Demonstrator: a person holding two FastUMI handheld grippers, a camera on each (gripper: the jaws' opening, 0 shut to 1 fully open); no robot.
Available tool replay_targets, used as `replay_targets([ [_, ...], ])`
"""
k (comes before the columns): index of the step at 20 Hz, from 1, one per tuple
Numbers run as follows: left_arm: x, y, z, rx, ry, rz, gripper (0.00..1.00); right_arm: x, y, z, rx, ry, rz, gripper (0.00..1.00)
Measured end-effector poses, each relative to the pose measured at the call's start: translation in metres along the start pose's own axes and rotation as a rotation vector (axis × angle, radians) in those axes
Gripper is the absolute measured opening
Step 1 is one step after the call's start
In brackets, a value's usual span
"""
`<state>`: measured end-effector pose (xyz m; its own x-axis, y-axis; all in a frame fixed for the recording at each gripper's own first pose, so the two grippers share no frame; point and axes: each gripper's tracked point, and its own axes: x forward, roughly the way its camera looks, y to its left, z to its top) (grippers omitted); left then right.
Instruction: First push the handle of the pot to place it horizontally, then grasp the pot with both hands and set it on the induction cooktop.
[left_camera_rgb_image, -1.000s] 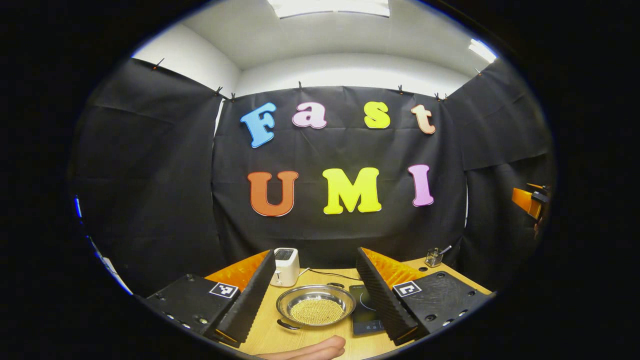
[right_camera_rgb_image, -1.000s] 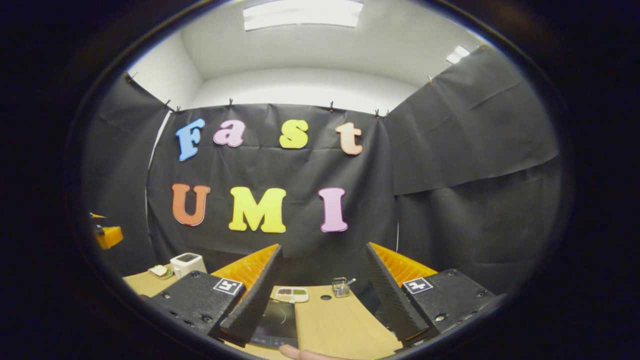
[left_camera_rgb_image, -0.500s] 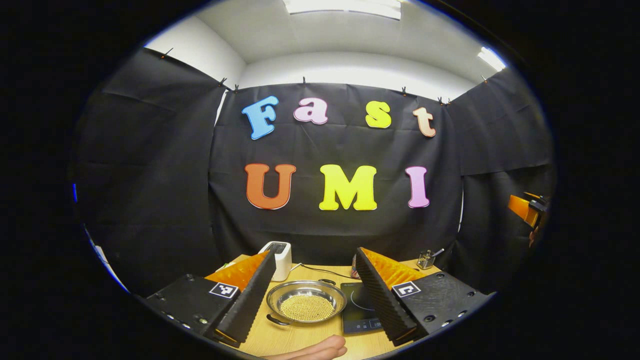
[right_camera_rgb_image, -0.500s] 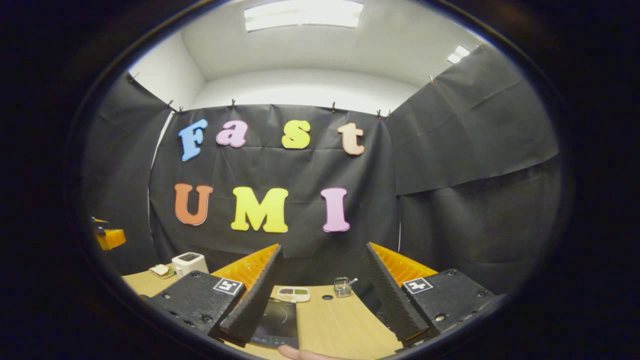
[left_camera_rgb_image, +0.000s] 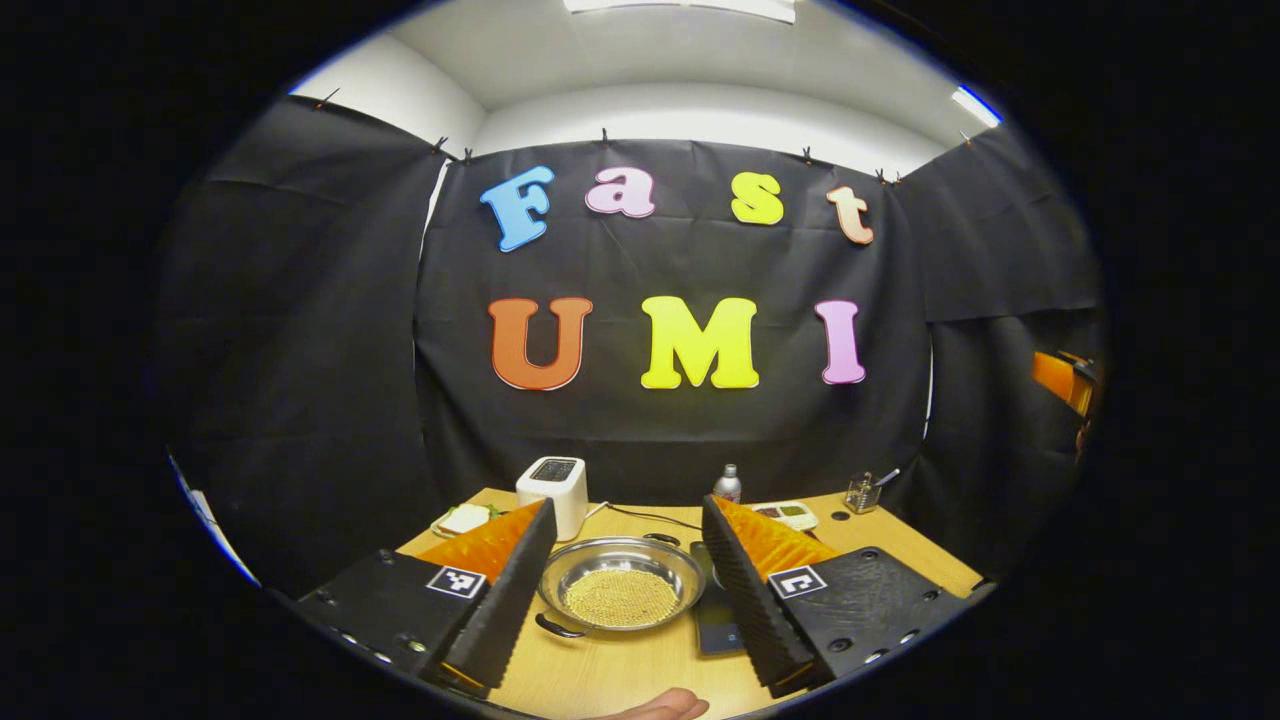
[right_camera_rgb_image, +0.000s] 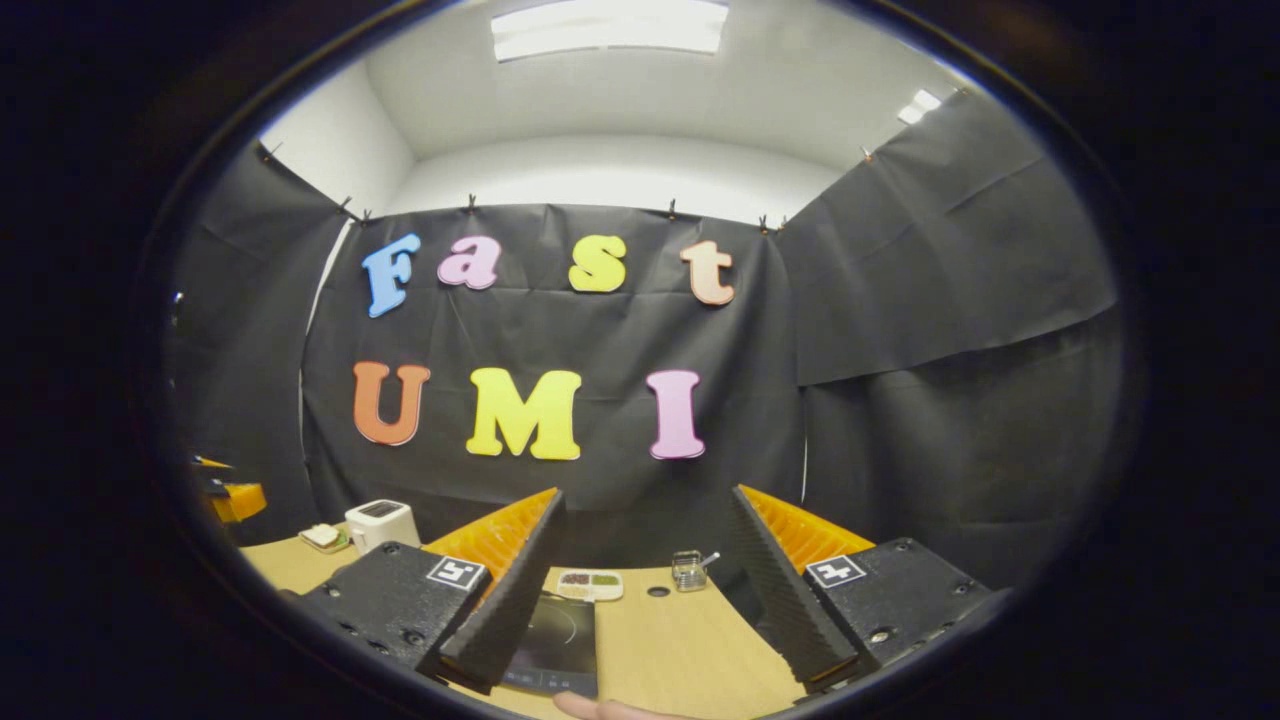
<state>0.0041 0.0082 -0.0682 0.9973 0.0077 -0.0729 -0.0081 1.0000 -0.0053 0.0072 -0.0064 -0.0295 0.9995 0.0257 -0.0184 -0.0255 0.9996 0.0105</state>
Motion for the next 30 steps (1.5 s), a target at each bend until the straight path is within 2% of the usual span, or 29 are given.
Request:
replay_targets([
  [2,0.007,0.003,-0.021,0.022,0.046,0.016,0.74,0.003,0.001,-0.006,0.007,0.014,0.003,0.98],
  [4,0.013,-0.006,-0.038,0.005,0.098,-0.02,0.66,0.005,0.0,-0.01,0.009,0.021,0.003,1.0],
  [5,0.015,-0.005,-0.048,-0.008,0.126,-0.029,0.43,0.006,-0.003,-0.012,0.005,0.024,-0.001,1.0],
  [6,0.018,-0.003,-0.057,-0.007,0.15,-0.031,0.45,0.008,-0.005,-0.013,0.004,0.026,-0.008,0.98],
  [7,0.021,0.001,-0.064,0.002,0.163,-0.028,0.22,0.009,-0.005,-0.015,0.005,0.027,-0.013,0.98],
  [8,0.025,0.005,-0.073,0.009,0.18,-0.022,0.31,0.01,-0.005,-0.017,0.006,0.032,-0.012,0.98],
  [9,0.028,0.006,-0.083,0.009,0.204,-0.025,0.05,0.011,-0.004,-0.019,0.007,0.042,-0.01,0.98],
  [10,0.031,0.004,-0.097,0.009,0.232,-0.036,0.01,0.012,-0.002,-0.022,0.007,0.051,-0.005,1.0],
  [16,0.048,0.004,-0.17,-0.002,0.414,-0.084,0.0,0.014,0.007,-0.03,-0.018,0.064,0.009,0.98],
  [18,0.052,0.006,-0.192,0.005,0.469,-0.082,0.0,0.015,0.008,-0.03,-0.017,0.065,0.014,1.0],
  [21,0.055,0.004,-0.22,-0.007,0.543,-0.089,0.0,0.018,0.009,-0.034,-0.014,0.068,0.017,0.98],
  [27,0.058,0.0,-0.255,-0.02,0.629,-0.105,0.0,0.022,0.005,-0.046,-0.023,0.091,0.013,1.0],
  [28,0.058,-0.001,-0.259,-0.016,0.639,-0.113,0.0,0.023,0.003,-0.047,-0.024,0.093,0.01,0.98],
  [30,0.061,0.002,-0.269,0.012,0.656,-0.112,0.0,0.025,0.002,-0.052,-0.023,0.101,0.006,1.0],
])
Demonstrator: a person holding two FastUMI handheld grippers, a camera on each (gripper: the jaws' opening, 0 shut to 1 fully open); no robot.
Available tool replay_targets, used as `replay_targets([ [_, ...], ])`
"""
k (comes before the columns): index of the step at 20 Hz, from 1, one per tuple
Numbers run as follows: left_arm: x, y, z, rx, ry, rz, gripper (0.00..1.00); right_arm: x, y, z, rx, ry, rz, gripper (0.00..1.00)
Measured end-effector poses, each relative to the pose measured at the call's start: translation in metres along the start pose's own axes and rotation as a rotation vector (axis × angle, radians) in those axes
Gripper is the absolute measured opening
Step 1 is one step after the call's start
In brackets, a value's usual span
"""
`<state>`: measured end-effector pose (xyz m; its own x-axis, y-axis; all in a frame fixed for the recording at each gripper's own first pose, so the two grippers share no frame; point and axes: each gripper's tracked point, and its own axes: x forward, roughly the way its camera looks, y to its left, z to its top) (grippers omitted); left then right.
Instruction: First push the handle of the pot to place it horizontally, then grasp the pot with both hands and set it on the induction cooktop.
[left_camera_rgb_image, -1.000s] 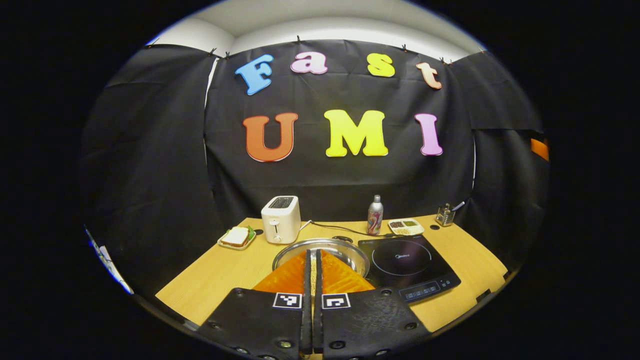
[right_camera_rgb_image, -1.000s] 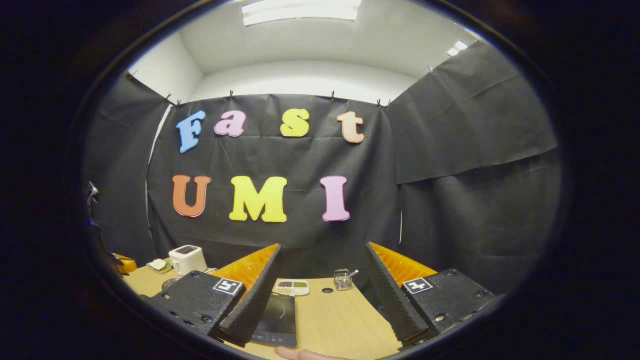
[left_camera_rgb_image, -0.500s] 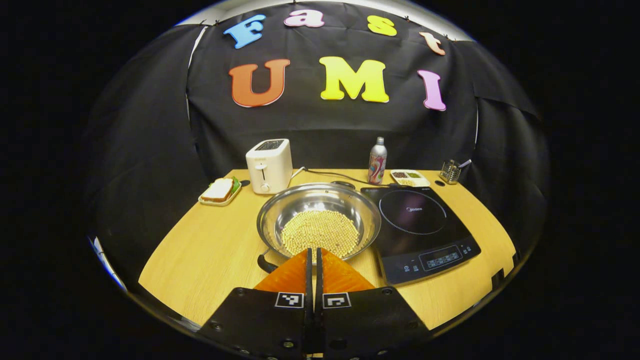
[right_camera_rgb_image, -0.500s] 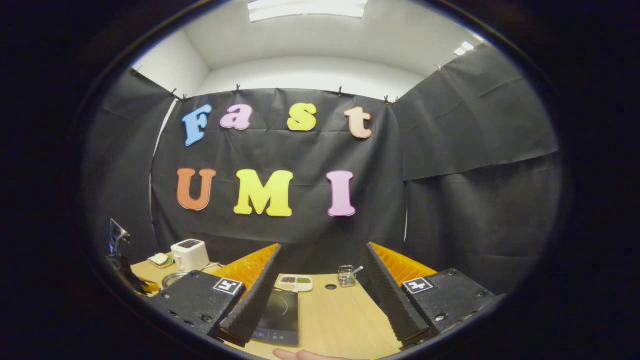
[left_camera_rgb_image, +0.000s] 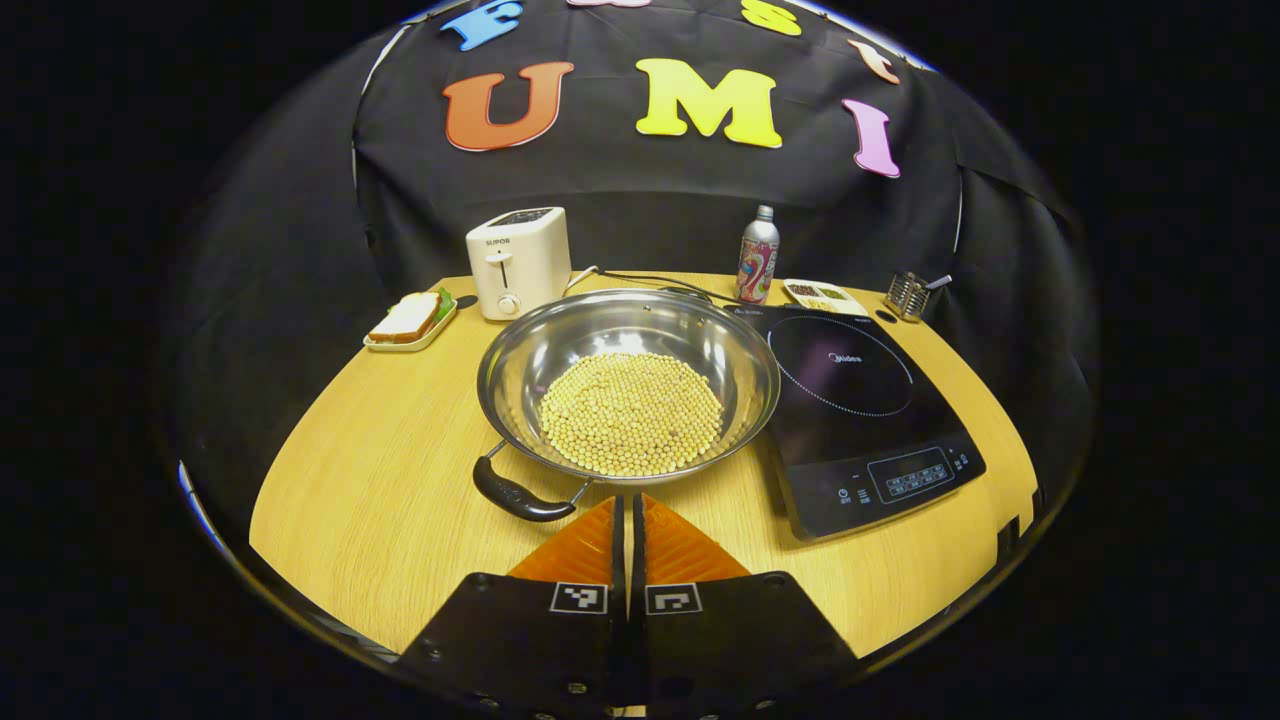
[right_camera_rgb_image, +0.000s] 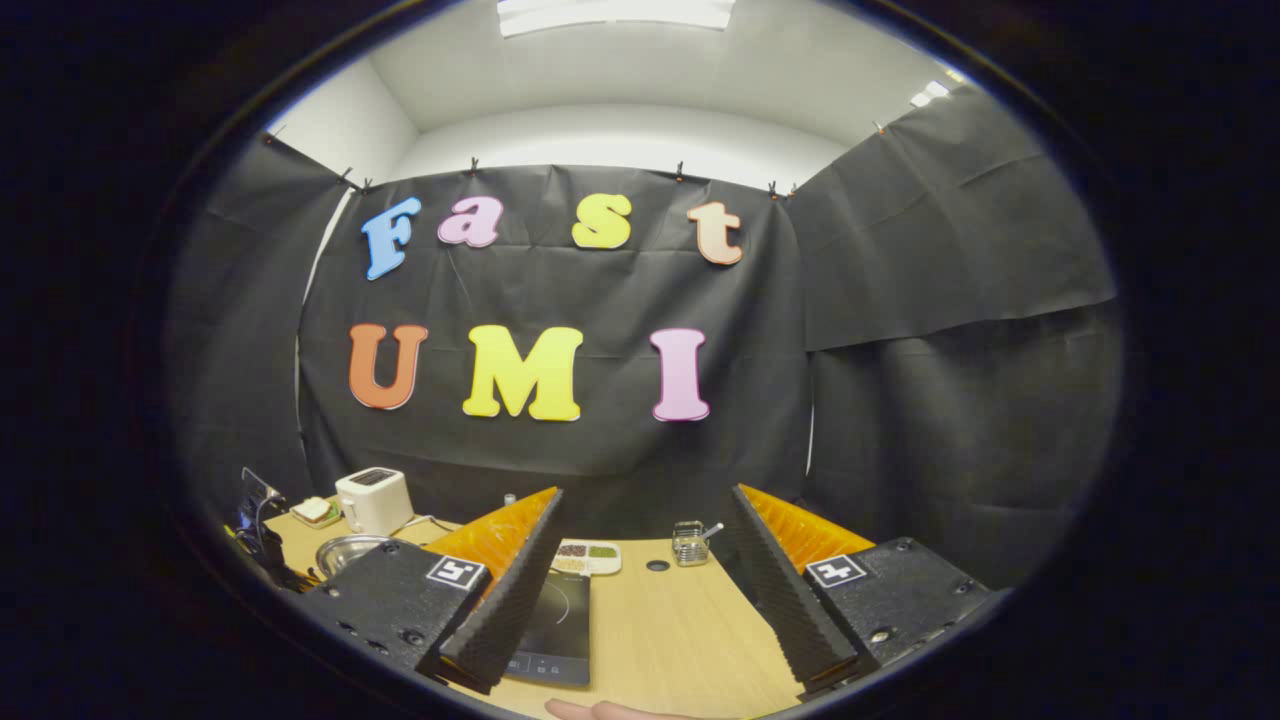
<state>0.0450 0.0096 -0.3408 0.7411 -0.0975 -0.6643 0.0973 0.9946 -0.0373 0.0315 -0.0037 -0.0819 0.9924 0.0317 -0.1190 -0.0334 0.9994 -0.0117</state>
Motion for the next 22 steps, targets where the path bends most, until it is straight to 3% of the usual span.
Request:
replay_targets([
  [7,0.017,0.018,-0.004,-0.03,0.047,0.03,0.0,0.002,-0.005,-0.006,0.009,0.005,0.0,1.0],
  [10,0.021,0.016,-0.008,-0.05,0.071,0.0,0.0,0.001,-0.009,-0.007,0.008,-0.002,0.005,0.98],
  [11,0.021,0.018,-0.009,-0.052,0.077,-0.001,0.1,0.001,-0.011,-0.007,0.01,-0.007,0.006,0.98],
  [12,0.023,0.021,-0.008,-0.05,0.077,0.005,0.1,0.0,-0.012,-0.006,0.013,-0.012,0.006,0.98],
  [13,0.023,0.023,-0.008,-0.046,0.079,0.011,0.0,0.0,-0.012,-0.007,0.017,-0.016,0.007,1.0],
  [18,0.027,0.036,-0.012,-0.077,0.101,0.007,0.0,-0.002,-0.008,-0.008,0.04,-0.035,0.032,0.98],
  [19,0.029,0.04,-0.013,-0.07,0.105,0.016,0.1,-0.002,-0.007,-0.009,0.043,-0.039,0.031,0.98],
  [20,0.03,0.043,-0.011,-0.065,0.104,0.023,0.1,-0.003,-0.006,-0.01,0.042,-0.038,0.032,1.0],
  [21,0.03,0.045,-0.011,-0.056,0.103,0.023,0.0,-0.006,-0.003,-0.01,0.041,-0.044,0.04,1.0],
  [22,0.031,0.045,-0.011,-0.049,0.105,0.019,0.0,-0.008,-0.001,-0.006,0.039,-0.058,0.048,0.98],
])
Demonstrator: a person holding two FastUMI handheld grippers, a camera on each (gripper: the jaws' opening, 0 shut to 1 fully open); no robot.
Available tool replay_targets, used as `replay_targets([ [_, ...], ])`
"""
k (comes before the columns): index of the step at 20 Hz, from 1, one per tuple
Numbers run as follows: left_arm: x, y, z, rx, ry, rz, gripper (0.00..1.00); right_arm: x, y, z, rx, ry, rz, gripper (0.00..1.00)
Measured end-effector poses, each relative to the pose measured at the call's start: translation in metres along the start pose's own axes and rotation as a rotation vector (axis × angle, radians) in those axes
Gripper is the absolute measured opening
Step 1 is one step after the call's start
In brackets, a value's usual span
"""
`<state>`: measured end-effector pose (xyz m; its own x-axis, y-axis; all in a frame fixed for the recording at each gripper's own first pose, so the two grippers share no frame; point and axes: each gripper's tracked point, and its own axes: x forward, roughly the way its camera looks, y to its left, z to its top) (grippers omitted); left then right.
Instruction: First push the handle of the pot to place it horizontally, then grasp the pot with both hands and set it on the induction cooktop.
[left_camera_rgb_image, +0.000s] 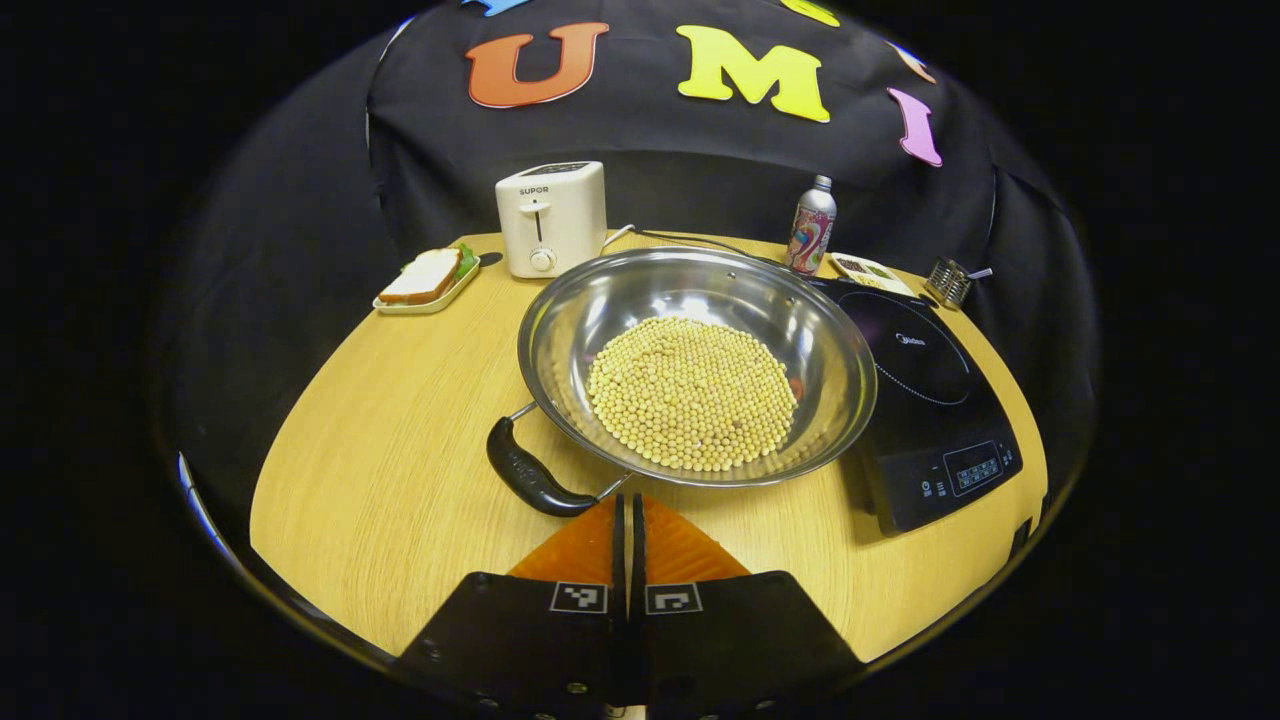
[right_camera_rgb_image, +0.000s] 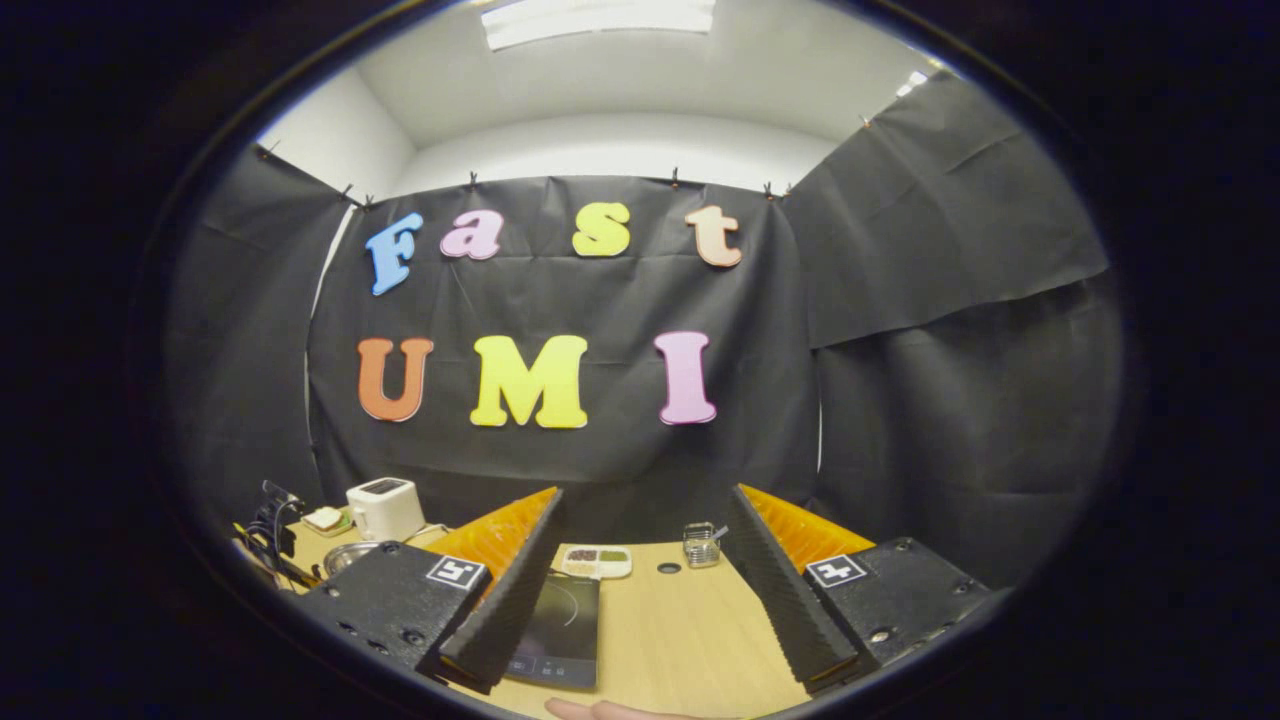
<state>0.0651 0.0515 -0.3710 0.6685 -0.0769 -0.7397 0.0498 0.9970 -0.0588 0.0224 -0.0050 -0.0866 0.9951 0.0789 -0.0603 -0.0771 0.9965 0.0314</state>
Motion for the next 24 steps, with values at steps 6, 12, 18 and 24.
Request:
replay_targets([
  [6,0.006,0.009,0.001,0.036,0.02,-0.011,0.0,-0.003,0.008,0.01,-0.011,-0.063,-0.003,0.98],
  [12,0.016,0.032,0.013,0.05,0.029,0.012,0.0,0.012,0.014,-0.009,-0.001,-0.012,0.0,0.98],
  [18,0.034,0.06,0.027,0.01,0.043,0.04,0.0,0.03,0.017,-0.005,-0.027,-0.025,-0.03,0.97],
  [24,0.051,0.081,0.043,-0.007,0.059,0.062,0.0,0.051,0.029,-0.013,-0.034,-0.008,-0.034,0.98],
])
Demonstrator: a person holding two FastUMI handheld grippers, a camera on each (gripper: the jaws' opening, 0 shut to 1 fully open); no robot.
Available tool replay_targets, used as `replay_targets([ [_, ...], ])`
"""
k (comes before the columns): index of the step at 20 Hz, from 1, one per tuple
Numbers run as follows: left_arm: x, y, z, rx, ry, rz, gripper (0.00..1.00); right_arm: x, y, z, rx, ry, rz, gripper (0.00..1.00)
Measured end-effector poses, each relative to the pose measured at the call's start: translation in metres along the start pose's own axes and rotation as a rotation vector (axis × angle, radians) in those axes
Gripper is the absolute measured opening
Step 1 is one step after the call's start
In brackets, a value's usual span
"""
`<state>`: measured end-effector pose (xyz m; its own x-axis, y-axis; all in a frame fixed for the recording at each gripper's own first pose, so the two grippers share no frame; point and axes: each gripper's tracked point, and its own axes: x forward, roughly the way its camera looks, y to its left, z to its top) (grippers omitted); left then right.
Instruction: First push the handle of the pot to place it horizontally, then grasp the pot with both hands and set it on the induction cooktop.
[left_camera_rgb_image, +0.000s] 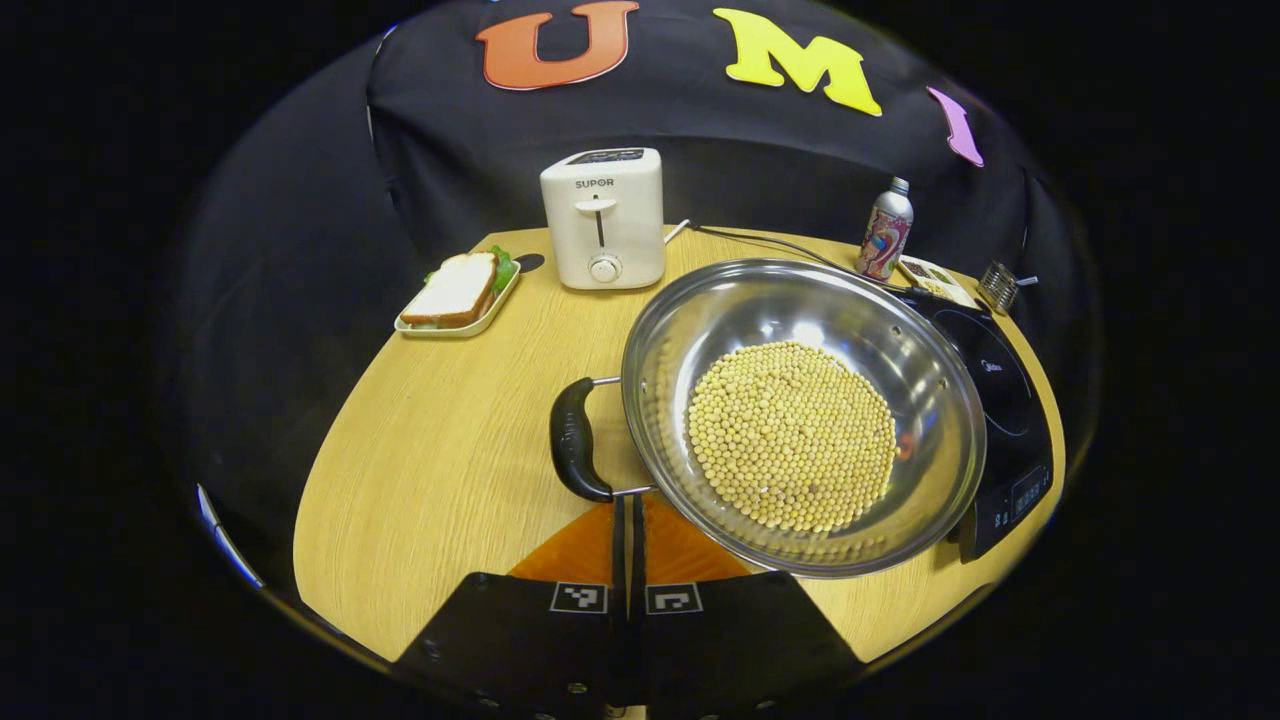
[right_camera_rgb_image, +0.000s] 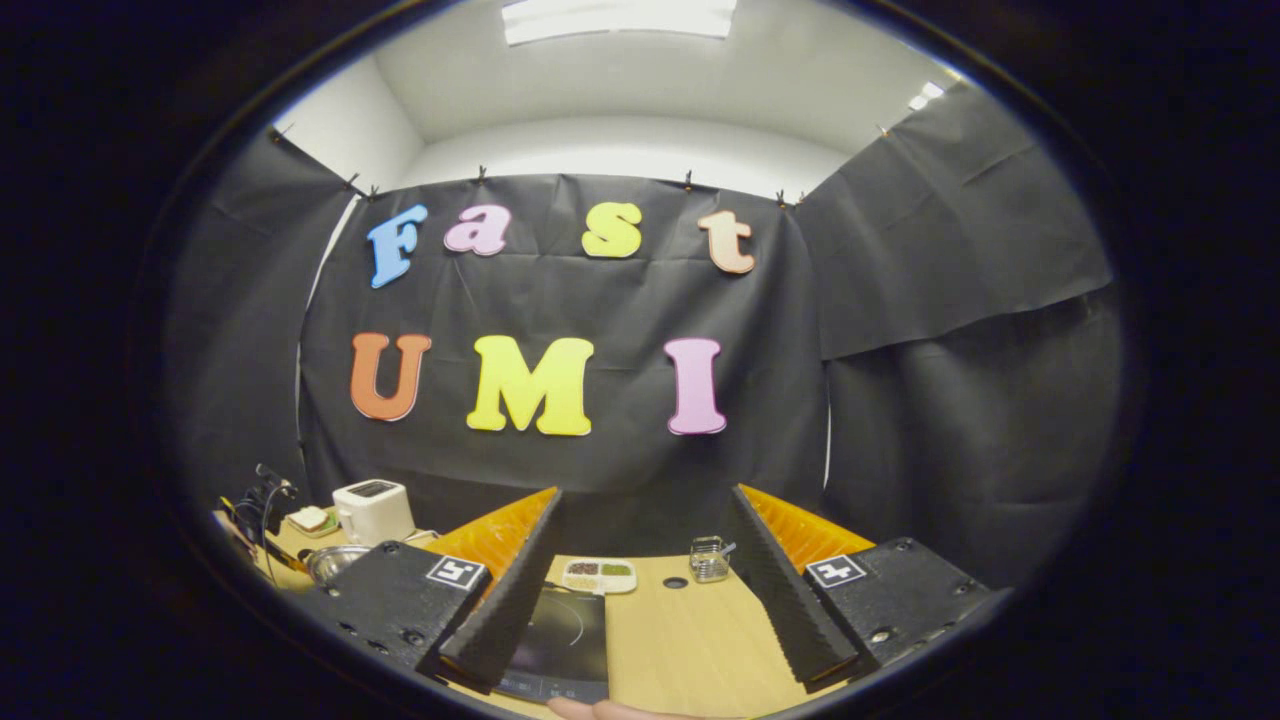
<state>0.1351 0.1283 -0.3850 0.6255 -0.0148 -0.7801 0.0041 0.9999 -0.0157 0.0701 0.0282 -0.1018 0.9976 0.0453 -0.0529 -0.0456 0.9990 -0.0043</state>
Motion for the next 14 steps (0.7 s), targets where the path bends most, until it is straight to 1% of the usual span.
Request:
replay_targets([
  [1,0.003,0.001,0.003,-0.004,-0.001,-0.005,0.0,0.004,0.002,-0.002,-0.001,0.004,-0.003,1.0],
  [2,0.005,0.001,0.007,-0.007,0.0,-0.007,0.1,0.007,0.003,-0.004,0.0,0.008,-0.003,1.0],
  [3,0.008,0.003,0.01,-0.006,-0.002,-0.008,0.0,0.009,0.004,-0.006,0.001,0.013,-0.005,1.0],
  [4,0.011,0.003,0.013,-0.001,-0.002,-0.006,0.0,0.011,0.005,-0.008,0.002,0.017,-0.006,0.98],
  [5,0.014,0.004,0.016,0.009,-0.003,-0.005,0.0,0.013,0.006,-0.011,0.001,0.022,-0.008,1.0],
  [6,0.017,0.005,0.02,0.009,-0.001,-0.004,0.0,0.015,0.006,-0.012,-0.001,0.026,-0.01,0.98],
  [14,0.033,0.006,0.039,-0.019,-0.001,-0.017,0.0,0.023,0.017,-0.02,0.008,0.052,-0.02,0.98],
])
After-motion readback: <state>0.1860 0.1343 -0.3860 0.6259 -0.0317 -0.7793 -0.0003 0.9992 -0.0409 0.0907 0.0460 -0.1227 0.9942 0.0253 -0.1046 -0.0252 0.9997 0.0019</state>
